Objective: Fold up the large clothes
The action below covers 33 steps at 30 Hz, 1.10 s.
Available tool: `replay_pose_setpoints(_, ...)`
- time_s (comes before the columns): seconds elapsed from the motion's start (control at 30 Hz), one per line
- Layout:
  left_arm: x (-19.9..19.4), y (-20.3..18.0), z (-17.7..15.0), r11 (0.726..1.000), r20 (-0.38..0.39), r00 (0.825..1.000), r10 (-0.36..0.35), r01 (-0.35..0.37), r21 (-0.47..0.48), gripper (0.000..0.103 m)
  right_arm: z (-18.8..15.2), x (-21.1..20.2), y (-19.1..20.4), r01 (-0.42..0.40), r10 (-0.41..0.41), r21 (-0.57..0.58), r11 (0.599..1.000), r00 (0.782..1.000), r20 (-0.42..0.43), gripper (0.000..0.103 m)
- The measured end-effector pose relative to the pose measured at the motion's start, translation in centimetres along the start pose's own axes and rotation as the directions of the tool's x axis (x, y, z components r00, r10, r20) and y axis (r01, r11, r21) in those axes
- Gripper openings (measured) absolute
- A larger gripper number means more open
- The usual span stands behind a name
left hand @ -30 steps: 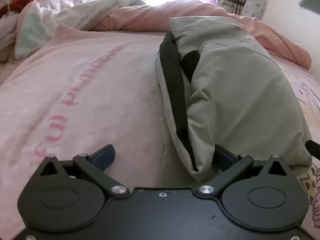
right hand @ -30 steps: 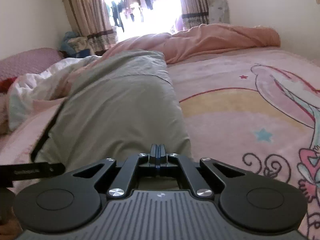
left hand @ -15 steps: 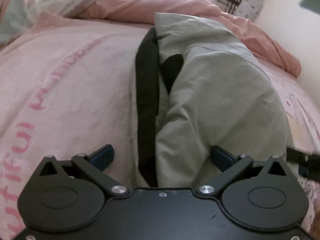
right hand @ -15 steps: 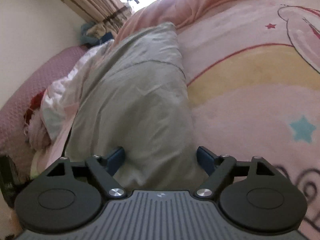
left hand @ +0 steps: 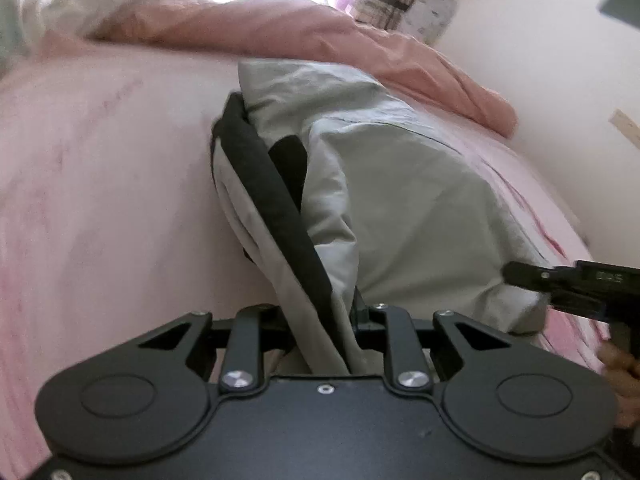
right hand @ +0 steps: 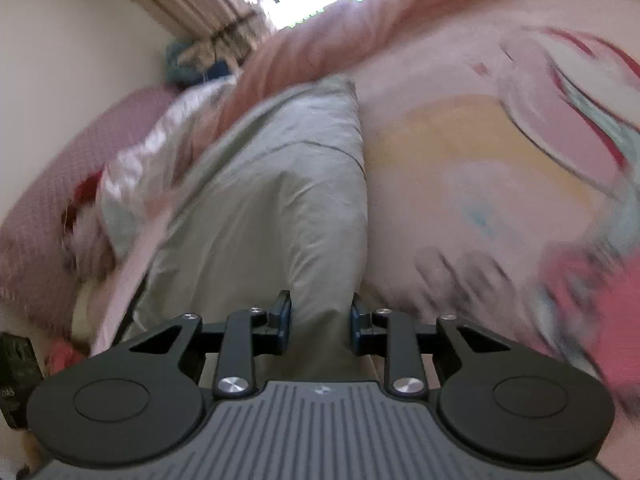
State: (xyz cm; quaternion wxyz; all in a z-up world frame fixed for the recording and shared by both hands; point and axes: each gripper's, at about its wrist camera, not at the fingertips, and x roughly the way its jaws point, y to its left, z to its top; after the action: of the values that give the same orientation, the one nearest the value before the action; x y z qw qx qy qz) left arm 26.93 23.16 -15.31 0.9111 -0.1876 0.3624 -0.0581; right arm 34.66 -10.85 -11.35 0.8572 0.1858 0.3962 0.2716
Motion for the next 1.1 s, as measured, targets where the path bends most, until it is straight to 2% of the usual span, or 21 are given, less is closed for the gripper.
replay_pose_setpoints(0.03,-0.2,-0.5,-1.5,1.0,-0.024,1.0,0.012,-0.011,0.007,0.03,-1.2,-0.2,-0.7,0.022,-0.023,-0.031,0.999,0.999,-0.03,0.043)
replay_pose_setpoints(0.07,-0.4,-0.8,-3.0,0.999,-0.044,0.998,0.034,-0.033,0.014,0.049,-2.3,-0.7,-1.5,0.053,-0.055,-0.06,0.997,0.998,-0.029,0.047)
replay_pose_setpoints(0.1,-1.0,-1.0,-4.0,0.998,-0.032,0.998,0.056,-0.056,0.007,0.052,-2.7,-1.7,-1.8,0.041,-0.04,-0.062,0.997,0.999,0.011,0.047)
replay_pose_setpoints(0.13,-2.0,-1.0,-4.2,0.997,-0.004,0.997,0.08,-0.08,-0.022,0.051,-2.7,-3.0,-1.6,0.055,-0.052,-0.056,0.997,0.997,0.052,0.039)
replay_pose_setpoints(0.17,-3.3,-1.2,-3.8,0.993,0.032,0.994,0.103,-0.102,-0.054,0.053,-2.4,-4.3,-0.7,0.105,-0.096,-0.075,0.992,0.988,0.121,0.023)
replay_pose_setpoints(0.2,-4.9,-1.8,-3.1,0.987,0.106,0.984,0.143,-0.134,-0.087,0.056,-2.1,-5.8,0.8,0.188,-0.156,-0.111,0.976,0.957,0.243,0.019)
replay_pose_setpoints(0.27,-7.2,-3.5,-1.2,0.987,0.277,0.948,0.157,-0.139,-0.084,0.083,-0.8,-7.3,4.1,0.261,-0.166,-0.171,0.95,0.887,0.431,0.013)
replay_pose_setpoints(0.33,-8.0,-5.4,1.5,0.989,0.434,0.889,0.146,-0.127,-0.072,0.099,1.2,-6.5,6.7,0.251,-0.123,-0.18,0.951,0.842,0.525,0.011)
replay_pose_setpoints(0.4,-6.3,-6.7,4.5,0.99,0.535,0.833,0.14,-0.1,-0.103,0.103,3.9,-3.5,8.7,0.22,-0.092,-0.161,0.962,0.819,0.567,0.011)
replay_pose_setpoints(0.43,-4.9,-6.9,6.0,0.988,0.557,0.817,0.148,-0.094,-0.123,0.103,5.1,-1.7,9.3,0.224,-0.095,-0.156,0.962,0.809,0.58,0.011)
replay_pose_setpoints(0.47,-3.0,-7.0,7.6,0.986,0.56,0.813,0.159,-0.102,-0.131,0.103,6.2,0.2,9.8,0.25,-0.109,-0.161,0.955,0.798,0.592,0.011)
replay_pose_setpoints(0.5,-0.8,-6.9,9.2,0.981,0.539,0.821,0.188,-0.134,-0.139,0.103,7.6,2.8,10.1,0.275,-0.13,-0.163,0.948,0.798,0.588,0.011)
replay_pose_setpoints(0.6,5.7,-5.6,12.3,0.953,0.426,0.853,0.303,-0.262,-0.151,0.103,10.1,8.6,8.8,0.281,-0.159,-0.176,0.944,0.849,0.504,0.011)
replay_pose_setpoints(0.7,10.9,-2.5,11.8,0.92,0.326,0.86,0.392,-0.37,-0.129,0.103,9.4,14.2,6.4,0.34,-0.241,-0.204,0.918,0.888,0.392,0.015)
replay_pose_setpoints(0.77,13.4,0.5,10.4,0.917,0.227,0.89,0.394,-0.365,-0.16,0.103,9.4,15.4,5.3,0.292,-0.216,-0.189,0.937,0.915,0.342,0.016)
replay_pose_setpoints(0.83,13.7,3.2,10.4,0.925,0.18,0.932,0.316,-0.26,-0.276,0.103,9.6,14.8,5.5,0.282,-0.201,-0.192,0.94,0.913,0.356,0.018)
replay_pose_setpoints(0.87,13.3,3.8,10.7,0.92,0.19,0.934,0.303,-0.235,-0.312,0.103,9.9,14.6,5.8,0.278,-0.198,-0.205,0.938,0.919,0.342,0.019)
replay_pose_setpoints(0.9,12.5,3.7,10.9,0.915,0.198,0.924,0.327,-0.257,-0.31,0.103,10.1,14.0,6.0,0.259,-0.175,-0.222,0.94,0.924,0.339,0.019)
replay_pose_setpoints(0.97,10.4,1.7,11.4,0.925,0.276,0.89,0.363,-0.309,-0.222,0.103,10.7,12.4,7.1,0.251,-0.138,-0.247,0.936,0.906,0.399,0.023)
replay_pose_setpoints(1.03,8.9,-0.4,11.7,0.94,0.379,0.86,0.342,-0.307,-0.149,0.103,12.8,11.7,7.7,0.253,-0.136,-0.215,0.943,0.885,0.444,0.026)
replay_pose_setpoints(1.1,9.6,-1.6,13.3,0.942,0.376,0.865,0.332,-0.323,-0.089,0.103,15.3,13.4,7.6,0.251,-0.16,-0.194,0.948,0.906,0.391,0.026)
